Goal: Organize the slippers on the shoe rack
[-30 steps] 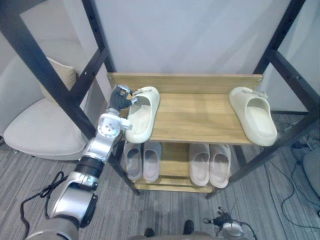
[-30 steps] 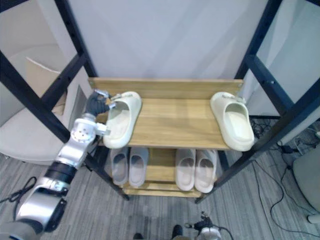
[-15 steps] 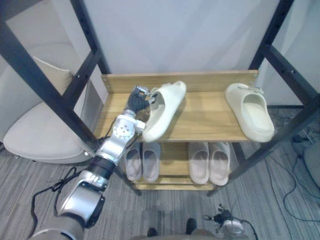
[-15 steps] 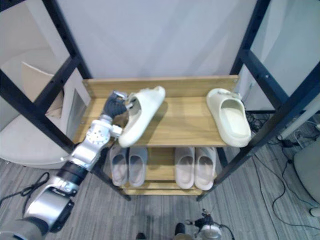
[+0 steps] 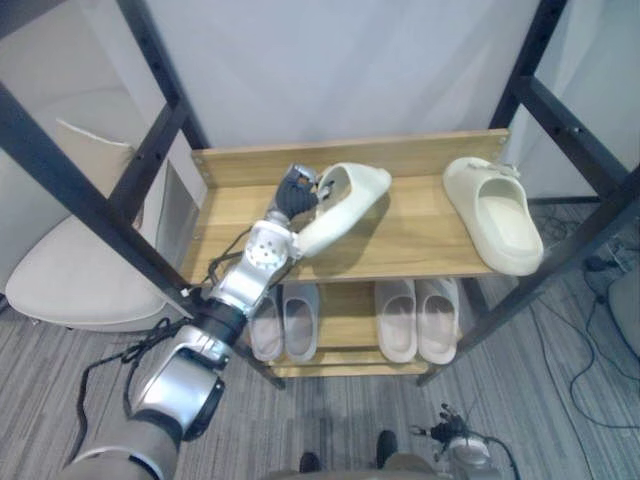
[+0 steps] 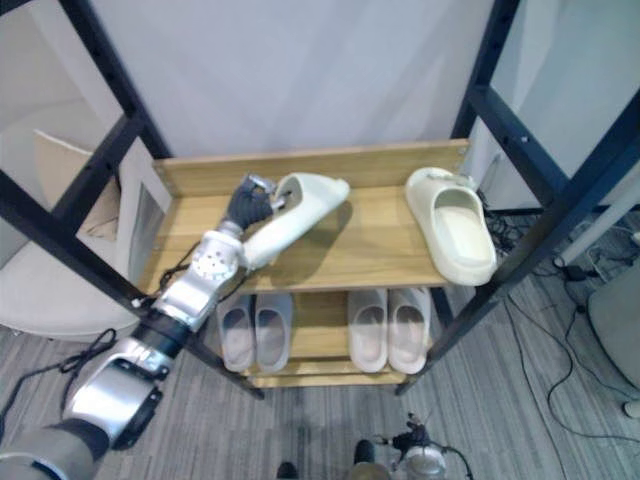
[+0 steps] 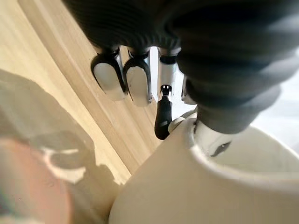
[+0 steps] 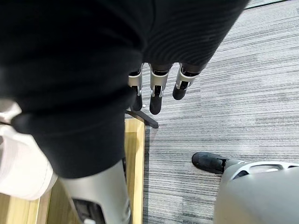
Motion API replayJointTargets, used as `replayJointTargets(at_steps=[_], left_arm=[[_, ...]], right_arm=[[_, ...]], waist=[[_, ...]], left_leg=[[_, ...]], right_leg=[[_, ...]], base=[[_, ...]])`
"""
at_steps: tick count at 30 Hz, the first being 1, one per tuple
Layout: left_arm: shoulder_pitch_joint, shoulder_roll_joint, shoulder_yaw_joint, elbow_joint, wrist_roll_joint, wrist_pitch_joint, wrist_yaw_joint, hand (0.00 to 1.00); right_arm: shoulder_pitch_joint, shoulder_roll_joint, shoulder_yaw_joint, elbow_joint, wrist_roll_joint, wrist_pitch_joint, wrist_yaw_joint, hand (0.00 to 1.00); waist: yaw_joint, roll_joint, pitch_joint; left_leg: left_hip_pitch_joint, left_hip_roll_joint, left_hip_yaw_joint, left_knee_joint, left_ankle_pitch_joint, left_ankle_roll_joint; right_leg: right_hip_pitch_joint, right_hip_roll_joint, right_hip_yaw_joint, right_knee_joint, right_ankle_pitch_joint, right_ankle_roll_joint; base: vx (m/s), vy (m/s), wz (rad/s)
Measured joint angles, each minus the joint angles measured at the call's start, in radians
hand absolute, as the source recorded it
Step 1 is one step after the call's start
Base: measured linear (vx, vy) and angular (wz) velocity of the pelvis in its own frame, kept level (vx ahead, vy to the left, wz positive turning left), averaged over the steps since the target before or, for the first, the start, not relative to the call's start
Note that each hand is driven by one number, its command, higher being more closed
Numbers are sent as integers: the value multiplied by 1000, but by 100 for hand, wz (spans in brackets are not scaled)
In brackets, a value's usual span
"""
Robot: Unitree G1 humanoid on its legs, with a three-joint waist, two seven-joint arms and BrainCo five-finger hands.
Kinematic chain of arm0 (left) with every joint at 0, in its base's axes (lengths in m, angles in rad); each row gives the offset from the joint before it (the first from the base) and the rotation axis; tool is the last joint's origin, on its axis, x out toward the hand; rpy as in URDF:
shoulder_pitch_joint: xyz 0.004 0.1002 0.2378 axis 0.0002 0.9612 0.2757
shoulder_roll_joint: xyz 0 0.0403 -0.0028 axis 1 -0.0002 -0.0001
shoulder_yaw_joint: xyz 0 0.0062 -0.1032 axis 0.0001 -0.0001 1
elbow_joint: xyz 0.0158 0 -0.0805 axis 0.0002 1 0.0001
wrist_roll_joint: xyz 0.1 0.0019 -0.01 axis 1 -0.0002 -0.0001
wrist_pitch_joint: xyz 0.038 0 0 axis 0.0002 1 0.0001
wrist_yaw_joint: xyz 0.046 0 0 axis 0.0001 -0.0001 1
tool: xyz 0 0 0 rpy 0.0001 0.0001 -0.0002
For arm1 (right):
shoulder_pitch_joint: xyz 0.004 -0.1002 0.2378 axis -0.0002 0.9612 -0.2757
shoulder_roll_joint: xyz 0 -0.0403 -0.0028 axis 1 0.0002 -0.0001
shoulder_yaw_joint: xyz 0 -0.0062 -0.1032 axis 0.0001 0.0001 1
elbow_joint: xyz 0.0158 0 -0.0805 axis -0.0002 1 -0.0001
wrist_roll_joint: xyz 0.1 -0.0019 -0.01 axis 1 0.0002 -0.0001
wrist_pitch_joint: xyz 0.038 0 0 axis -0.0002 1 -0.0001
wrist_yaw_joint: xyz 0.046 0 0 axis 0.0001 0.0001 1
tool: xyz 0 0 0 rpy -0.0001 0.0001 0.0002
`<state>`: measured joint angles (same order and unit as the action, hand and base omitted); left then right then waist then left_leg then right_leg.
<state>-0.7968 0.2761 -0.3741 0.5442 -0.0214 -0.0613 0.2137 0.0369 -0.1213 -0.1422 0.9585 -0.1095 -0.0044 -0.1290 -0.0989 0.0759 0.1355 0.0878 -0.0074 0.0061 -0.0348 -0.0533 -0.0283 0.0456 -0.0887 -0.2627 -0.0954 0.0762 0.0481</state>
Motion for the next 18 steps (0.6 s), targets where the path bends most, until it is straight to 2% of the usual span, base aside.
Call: replayJointTargets(at_steps=[8,13,14,18], left_arm=[[-79,-3,3,42,13,2,6,100],[-124,-14,4,80,47,3,45,100],[-134,-14,4,80,61,3,52,0],[-139,-15,6,81,77,3,69,0]], right_arm=[[2,-10,-23,0,3,-2,-6,0],[3,-10,-43,0,3,-4,-9,0],[3,-10,-50,0,4,-4,-9,0],[4,-14,-52,0,13,-8,-13,0]], waist=[[-20,27,30],[-26,36,39],[-29,38,41],[-30,47,49]], left_leg=[[-1,3,14,-9,-2,-3],[-10,5,26,-15,-2,-3],[-15,5,26,-15,-2,-3],[-18,6,39,-16,-4,-6]], right_leg=[[-12,3,3,3,1,-1],[-29,3,13,3,1,-1],[-35,3,13,4,2,-1],[-44,4,24,5,3,-2]], base=[[1,1,-5],[-6,4,-5],[-3,1,-3],[4,4,-8]])
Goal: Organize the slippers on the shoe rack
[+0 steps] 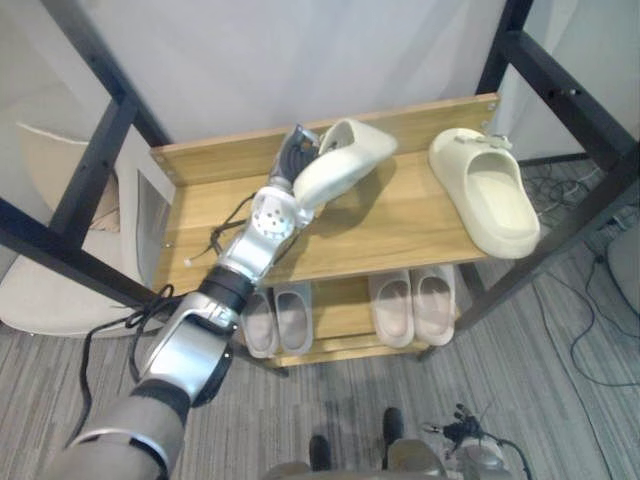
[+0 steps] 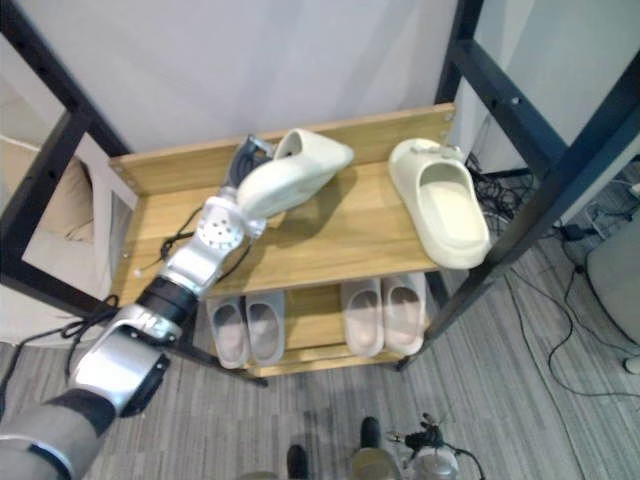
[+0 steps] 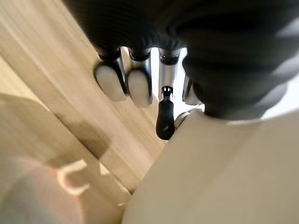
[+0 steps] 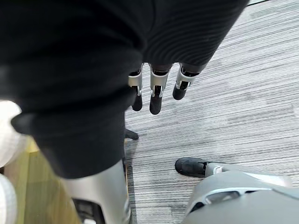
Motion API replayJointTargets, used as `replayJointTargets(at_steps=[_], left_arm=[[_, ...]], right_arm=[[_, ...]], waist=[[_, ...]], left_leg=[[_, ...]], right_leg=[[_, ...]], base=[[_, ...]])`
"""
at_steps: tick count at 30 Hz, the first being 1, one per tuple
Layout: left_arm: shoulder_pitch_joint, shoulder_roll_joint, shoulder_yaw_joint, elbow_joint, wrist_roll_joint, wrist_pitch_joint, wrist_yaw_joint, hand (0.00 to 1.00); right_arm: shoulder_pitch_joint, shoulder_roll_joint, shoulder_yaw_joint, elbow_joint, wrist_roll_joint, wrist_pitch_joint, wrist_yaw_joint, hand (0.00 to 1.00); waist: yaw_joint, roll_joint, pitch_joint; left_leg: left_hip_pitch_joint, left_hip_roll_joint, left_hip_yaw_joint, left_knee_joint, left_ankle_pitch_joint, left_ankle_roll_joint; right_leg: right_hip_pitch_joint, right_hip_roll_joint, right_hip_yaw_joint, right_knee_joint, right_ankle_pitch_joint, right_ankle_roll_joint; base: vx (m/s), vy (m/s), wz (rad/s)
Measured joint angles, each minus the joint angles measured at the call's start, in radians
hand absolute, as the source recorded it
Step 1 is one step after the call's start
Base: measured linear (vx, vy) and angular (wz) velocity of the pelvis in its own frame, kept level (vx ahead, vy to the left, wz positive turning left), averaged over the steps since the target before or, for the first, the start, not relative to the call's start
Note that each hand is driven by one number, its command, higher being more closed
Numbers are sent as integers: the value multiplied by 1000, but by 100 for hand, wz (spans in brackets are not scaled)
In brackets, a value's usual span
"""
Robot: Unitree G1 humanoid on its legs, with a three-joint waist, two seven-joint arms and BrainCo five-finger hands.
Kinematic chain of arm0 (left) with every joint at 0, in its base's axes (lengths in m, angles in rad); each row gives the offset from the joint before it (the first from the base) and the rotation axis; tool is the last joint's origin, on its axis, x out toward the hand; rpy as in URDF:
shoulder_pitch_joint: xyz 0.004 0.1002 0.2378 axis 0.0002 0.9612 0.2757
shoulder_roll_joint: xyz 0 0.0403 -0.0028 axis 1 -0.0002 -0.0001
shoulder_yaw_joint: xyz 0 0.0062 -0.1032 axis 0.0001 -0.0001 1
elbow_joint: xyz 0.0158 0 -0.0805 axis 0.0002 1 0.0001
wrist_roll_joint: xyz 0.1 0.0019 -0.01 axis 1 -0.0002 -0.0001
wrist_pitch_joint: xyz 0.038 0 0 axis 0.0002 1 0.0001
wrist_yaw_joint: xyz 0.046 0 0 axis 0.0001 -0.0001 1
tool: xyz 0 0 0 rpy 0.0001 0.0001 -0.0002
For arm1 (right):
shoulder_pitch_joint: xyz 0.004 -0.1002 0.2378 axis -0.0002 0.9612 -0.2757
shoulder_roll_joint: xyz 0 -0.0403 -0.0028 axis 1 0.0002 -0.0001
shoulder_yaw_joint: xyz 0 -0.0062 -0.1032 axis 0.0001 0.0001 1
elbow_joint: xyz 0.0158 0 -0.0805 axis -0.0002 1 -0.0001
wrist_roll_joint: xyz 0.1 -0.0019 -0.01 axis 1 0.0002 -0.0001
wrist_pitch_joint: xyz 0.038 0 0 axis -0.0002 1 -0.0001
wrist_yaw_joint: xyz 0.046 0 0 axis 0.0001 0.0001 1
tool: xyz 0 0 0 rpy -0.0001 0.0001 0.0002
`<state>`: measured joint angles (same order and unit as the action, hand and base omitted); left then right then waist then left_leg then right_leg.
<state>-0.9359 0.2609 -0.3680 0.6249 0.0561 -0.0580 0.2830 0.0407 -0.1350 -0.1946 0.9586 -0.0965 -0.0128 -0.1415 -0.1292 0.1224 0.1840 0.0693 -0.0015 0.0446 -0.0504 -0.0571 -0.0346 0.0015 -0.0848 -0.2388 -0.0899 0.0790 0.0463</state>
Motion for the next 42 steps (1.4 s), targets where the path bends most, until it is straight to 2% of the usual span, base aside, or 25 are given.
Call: replayJointTargets(at_steps=[9,16,23,38,42], left_arm=[[0,-46,21,18,60,19,39,0],[11,-98,21,12,60,19,43,0],[116,-152,-3,-59,39,21,40,0],[165,-187,-44,-130,28,20,38,0],[177,-186,-44,-198,-16,15,27,0]], right_arm=[[0,1,-10,0,22,-16,-17,0],[0,3,-12,-2,26,-17,-18,0],[-1,4,1,-2,26,-16,-24,0],[-3,-3,46,-2,25,-16,-28,0],[-2,-3,51,-2,21,-15,-27,0]], waist=[[-5,4,15],[-4,2,21],[-4,-5,25],[9,-20,25],[18,-26,24]], left_leg=[[0,2,2,0,-1,-2],[1,6,0,0,-1,-2],[20,8,-9,2,-1,-2],[21,8,-29,4,1,1],[20,7,-37,8,2,1]], right_leg=[[0,1,0,-3,0,0],[2,4,-2,1,0,0],[28,6,-11,0,0,0],[37,8,-29,1,0,0],[42,7,-36,1,0,0]], base=[[-11,-2,0],[0,0,0],[-12,-2,3],[-19,-4,3],[-10,1,6]])
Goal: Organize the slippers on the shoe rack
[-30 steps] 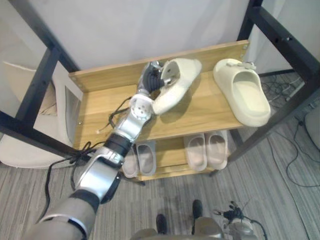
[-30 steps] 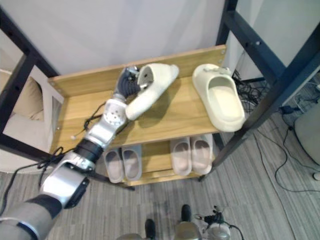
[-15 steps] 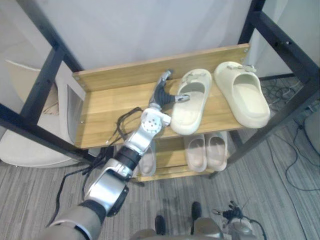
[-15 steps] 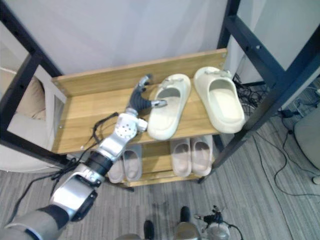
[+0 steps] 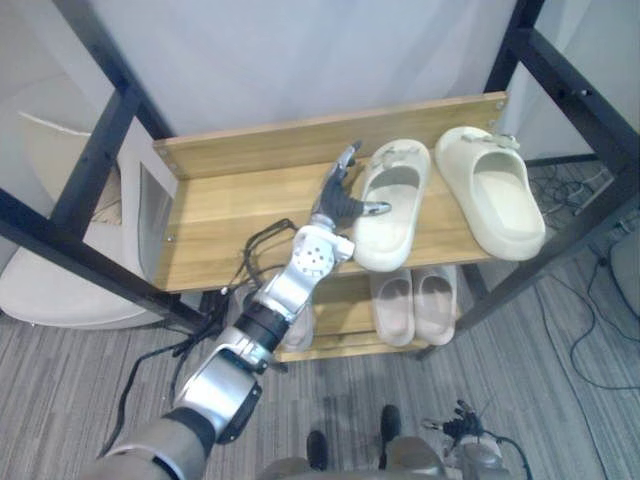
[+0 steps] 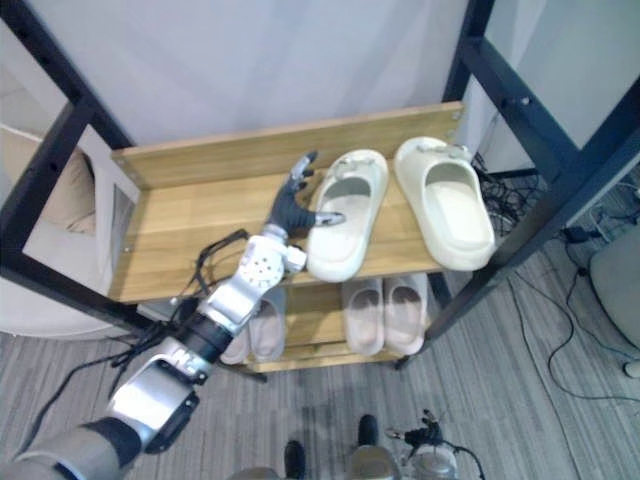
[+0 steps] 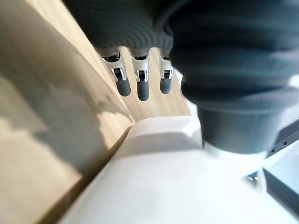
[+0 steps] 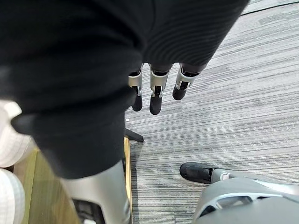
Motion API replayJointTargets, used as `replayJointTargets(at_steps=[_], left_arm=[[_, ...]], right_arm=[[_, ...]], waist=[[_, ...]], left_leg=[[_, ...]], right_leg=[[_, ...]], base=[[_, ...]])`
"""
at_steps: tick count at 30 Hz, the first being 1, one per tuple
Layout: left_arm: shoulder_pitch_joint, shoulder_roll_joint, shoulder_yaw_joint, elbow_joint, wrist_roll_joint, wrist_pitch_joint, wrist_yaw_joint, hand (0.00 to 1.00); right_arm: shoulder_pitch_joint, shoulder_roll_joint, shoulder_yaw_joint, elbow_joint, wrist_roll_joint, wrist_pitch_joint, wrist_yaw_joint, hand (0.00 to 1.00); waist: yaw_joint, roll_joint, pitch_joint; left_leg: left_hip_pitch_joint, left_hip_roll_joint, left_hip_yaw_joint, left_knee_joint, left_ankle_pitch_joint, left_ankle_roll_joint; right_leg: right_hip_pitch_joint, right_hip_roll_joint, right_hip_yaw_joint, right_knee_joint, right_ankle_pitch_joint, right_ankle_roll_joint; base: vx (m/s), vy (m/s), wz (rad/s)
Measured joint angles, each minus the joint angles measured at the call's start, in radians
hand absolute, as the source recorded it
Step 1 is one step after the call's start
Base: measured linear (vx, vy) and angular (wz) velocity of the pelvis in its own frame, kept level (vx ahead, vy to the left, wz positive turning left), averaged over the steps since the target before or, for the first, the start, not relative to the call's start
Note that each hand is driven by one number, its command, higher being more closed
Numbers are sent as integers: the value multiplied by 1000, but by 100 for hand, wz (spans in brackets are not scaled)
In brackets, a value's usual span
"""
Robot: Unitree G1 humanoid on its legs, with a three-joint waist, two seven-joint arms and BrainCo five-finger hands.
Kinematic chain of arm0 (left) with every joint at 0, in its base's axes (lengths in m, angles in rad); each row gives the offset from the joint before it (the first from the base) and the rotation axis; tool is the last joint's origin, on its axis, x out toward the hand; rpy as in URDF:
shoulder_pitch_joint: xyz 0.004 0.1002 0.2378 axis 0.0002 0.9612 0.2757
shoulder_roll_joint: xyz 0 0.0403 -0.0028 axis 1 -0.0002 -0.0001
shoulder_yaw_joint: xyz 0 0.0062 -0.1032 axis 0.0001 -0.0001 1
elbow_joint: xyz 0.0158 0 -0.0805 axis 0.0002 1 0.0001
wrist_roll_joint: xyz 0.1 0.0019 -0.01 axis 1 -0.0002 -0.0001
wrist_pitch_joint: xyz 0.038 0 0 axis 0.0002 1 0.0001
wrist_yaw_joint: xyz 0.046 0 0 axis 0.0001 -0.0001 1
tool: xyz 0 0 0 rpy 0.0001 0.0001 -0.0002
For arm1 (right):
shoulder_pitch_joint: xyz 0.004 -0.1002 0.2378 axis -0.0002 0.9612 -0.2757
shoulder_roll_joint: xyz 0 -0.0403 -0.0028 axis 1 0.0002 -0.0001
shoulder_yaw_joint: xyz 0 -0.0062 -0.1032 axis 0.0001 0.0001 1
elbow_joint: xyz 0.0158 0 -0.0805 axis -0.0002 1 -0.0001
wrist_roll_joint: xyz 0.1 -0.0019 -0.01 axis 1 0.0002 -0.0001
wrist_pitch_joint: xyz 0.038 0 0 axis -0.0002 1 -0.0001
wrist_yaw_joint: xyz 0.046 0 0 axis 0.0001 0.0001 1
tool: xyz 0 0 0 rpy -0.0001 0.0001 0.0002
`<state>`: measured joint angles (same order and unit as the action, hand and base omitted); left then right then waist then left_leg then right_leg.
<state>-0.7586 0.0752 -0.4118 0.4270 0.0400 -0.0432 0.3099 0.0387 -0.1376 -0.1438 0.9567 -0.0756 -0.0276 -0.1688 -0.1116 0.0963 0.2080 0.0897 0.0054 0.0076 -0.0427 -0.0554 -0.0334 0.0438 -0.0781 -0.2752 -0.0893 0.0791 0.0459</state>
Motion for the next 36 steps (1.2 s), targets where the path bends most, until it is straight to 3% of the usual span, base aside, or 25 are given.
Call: replayJointTargets(at_steps=[6,17,36], left_arm=[[52,12,20,-111,-131,-40,-15,0],[144,28,29,-217,-318,-61,-53,0],[263,18,-132,-223,-356,-55,-142,0]], right_arm=[[-1,0,12,1,-2,3,1,0],[-1,-6,37,1,-3,12,5,0],[-1,-15,79,21,-4,20,14,0]], waist=[[13,-8,1],[29,-14,-2],[50,-46,-20]], left_leg=[[-2,0,-22,12,2,2],[-4,0,-46,10,8,0],[-16,-10,-76,9,23,2]], right_leg=[[17,-1,-26,-2,0,0],[23,-2,-50,-3,-1,-1],[26,-12,-83,-7,-1,-1]], base=[[-43,-3,11],[-18,3,6],[-7,5,5]])
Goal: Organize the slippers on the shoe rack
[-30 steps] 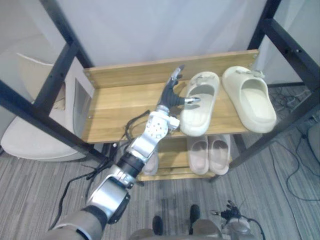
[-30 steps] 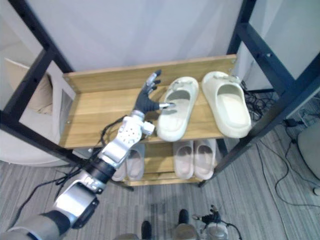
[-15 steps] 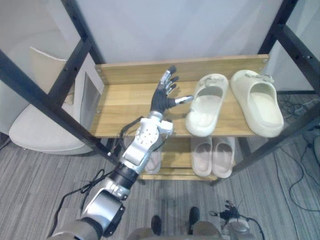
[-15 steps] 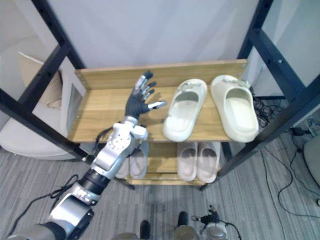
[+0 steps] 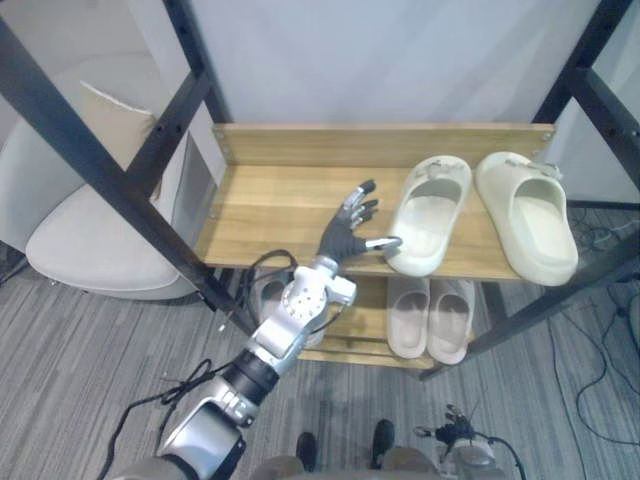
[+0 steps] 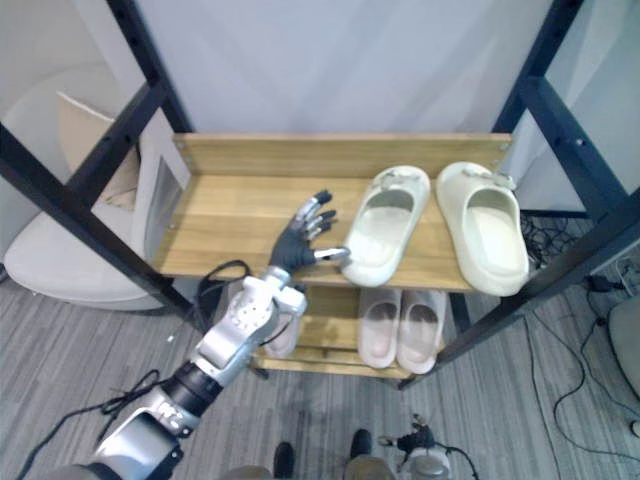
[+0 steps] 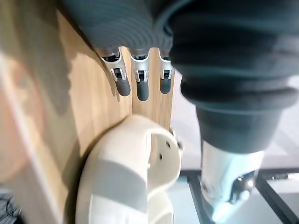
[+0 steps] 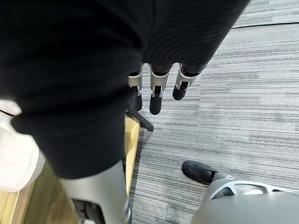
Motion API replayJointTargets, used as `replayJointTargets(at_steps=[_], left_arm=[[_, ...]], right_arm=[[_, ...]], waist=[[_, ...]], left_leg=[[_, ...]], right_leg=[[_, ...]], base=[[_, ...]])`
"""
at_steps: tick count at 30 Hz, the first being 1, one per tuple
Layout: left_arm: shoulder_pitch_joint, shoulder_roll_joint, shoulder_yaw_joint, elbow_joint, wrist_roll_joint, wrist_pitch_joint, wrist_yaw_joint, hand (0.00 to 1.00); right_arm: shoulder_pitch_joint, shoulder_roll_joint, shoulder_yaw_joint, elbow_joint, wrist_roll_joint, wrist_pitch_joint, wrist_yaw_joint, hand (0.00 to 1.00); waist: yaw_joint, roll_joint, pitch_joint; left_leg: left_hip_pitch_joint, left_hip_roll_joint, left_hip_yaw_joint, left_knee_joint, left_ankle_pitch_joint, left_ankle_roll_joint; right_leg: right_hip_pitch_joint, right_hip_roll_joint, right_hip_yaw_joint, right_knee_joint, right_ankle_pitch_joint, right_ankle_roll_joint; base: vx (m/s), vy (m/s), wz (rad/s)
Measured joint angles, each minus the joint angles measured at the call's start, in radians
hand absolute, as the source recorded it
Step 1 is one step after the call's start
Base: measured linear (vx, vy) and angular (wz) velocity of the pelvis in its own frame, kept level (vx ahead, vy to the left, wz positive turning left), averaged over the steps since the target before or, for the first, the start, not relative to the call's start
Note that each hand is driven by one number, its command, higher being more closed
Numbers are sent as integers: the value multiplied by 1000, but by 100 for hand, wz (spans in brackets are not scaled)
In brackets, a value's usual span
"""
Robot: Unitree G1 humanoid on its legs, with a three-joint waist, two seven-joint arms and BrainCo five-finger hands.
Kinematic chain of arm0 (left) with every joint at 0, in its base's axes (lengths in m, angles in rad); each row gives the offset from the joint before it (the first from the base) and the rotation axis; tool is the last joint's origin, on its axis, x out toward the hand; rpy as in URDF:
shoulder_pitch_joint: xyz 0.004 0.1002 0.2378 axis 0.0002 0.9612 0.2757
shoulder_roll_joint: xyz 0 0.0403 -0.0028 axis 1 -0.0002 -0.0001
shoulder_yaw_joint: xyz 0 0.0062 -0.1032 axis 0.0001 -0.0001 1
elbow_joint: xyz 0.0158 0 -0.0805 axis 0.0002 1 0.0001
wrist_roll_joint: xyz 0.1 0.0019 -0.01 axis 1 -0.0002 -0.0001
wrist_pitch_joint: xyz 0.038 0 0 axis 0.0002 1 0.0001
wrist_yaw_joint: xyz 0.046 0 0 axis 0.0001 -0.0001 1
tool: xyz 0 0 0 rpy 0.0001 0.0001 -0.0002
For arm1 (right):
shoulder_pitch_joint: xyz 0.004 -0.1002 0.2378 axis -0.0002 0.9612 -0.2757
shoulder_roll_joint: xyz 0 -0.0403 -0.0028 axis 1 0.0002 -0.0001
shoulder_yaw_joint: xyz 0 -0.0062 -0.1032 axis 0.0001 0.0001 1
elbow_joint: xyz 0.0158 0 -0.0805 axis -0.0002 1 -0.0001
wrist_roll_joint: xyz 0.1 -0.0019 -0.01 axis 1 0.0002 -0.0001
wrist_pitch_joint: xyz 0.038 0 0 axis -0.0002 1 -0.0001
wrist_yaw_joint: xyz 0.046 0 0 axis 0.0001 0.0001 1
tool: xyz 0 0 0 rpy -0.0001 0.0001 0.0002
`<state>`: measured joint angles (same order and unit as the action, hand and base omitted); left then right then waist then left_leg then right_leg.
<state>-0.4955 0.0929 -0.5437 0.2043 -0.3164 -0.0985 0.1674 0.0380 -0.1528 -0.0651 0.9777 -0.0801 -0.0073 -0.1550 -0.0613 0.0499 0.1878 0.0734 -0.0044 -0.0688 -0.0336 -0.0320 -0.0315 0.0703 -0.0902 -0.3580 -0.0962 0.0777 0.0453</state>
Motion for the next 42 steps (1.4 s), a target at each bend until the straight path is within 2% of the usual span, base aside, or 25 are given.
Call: replayJointTargets(at_steps=[10,18,35,42], left_arm=[[-7,-45,-82,7,-40,0,-4,0],[-87,-88,-122,97,-42,0,5,0],[-149,-85,-2,192,-36,-2,24,0],[-144,-18,20,79,-39,19,24,0]], right_arm=[[-1,-3,30,0,0,0,-1,0],[-1,-2,29,-2,0,-1,-3,0],[6,26,-10,-19,0,-1,-2,0],[1,26,-8,-19,0,0,8,0]], waist=[[-4,-9,-8],[-19,-14,-5],[-43,-20,-2],[-41,-20,-2]], left_leg=[[8,0,1,-18,6,1],[19,-5,17,-30,11,6],[33,16,51,-37,-1,-8],[30,13,31,-33,0,-7]], right_leg=[[-1,-1,0,0,0,0],[-2,-6,16,0,0,1],[-3,11,43,0,-8,-1],[0,8,23,6,-8,0]], base=[[0,0,0],[-6,20,-4],[-9,5,-6],[4,6,8]])
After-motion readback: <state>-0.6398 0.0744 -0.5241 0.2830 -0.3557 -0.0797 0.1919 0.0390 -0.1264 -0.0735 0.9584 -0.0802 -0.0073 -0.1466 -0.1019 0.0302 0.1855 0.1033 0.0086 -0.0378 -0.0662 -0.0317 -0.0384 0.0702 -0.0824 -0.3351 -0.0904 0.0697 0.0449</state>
